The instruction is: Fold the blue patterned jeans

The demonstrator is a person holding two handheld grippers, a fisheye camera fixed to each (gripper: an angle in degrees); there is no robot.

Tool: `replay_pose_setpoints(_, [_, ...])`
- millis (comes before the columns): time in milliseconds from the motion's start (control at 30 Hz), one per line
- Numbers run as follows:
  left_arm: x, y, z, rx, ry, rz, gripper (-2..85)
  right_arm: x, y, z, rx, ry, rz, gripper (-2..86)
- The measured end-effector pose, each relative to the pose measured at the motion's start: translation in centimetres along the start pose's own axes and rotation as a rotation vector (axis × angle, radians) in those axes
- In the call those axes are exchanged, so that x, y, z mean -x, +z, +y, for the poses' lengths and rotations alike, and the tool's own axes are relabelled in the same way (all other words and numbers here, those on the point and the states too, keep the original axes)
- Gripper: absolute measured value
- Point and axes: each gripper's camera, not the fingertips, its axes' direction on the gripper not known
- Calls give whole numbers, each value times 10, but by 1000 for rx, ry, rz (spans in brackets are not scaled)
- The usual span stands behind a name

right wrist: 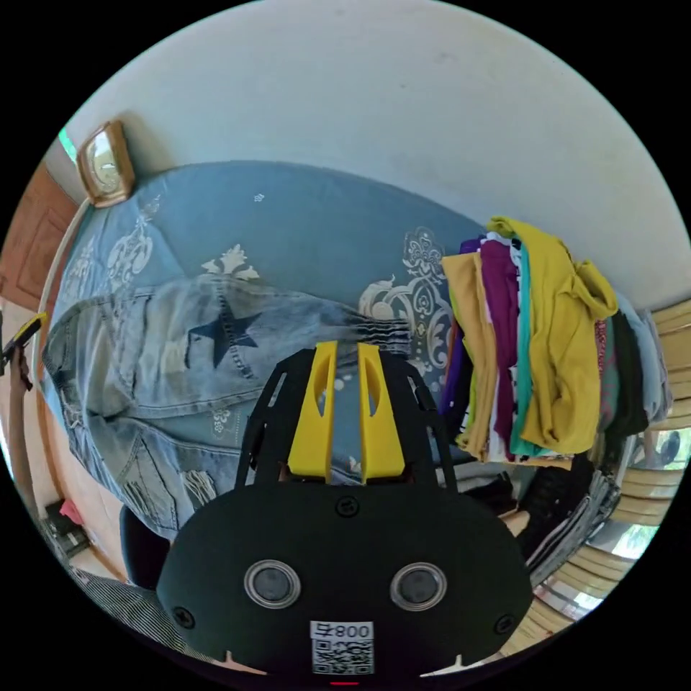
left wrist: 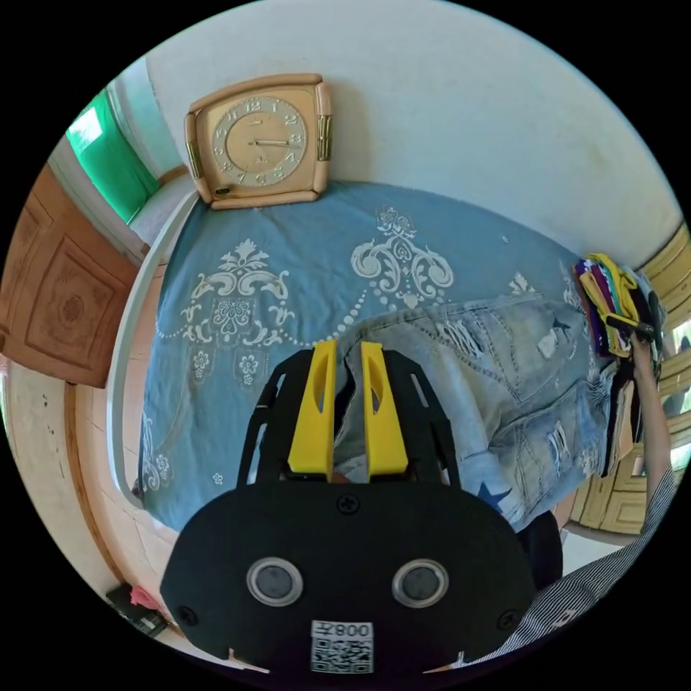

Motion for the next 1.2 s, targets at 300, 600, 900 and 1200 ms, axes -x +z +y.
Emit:
replay_pose_setpoints(300, [98,54,111,21,-304,48,108,122,61,114,1,-382,-102,83])
replay_pose_setpoints(600, [153,106,134,-31,-463,295,46,202,118,57,10,-479,-154,105])
replay_pose_setpoints(900, [189,63,80,-192,-358,165,34,249,161,63,86,-538,-6,16])
replay_pose_setpoints(1200, [205,107,111,-84,-341,165,91,238,157,90,68,-389,-64,43])
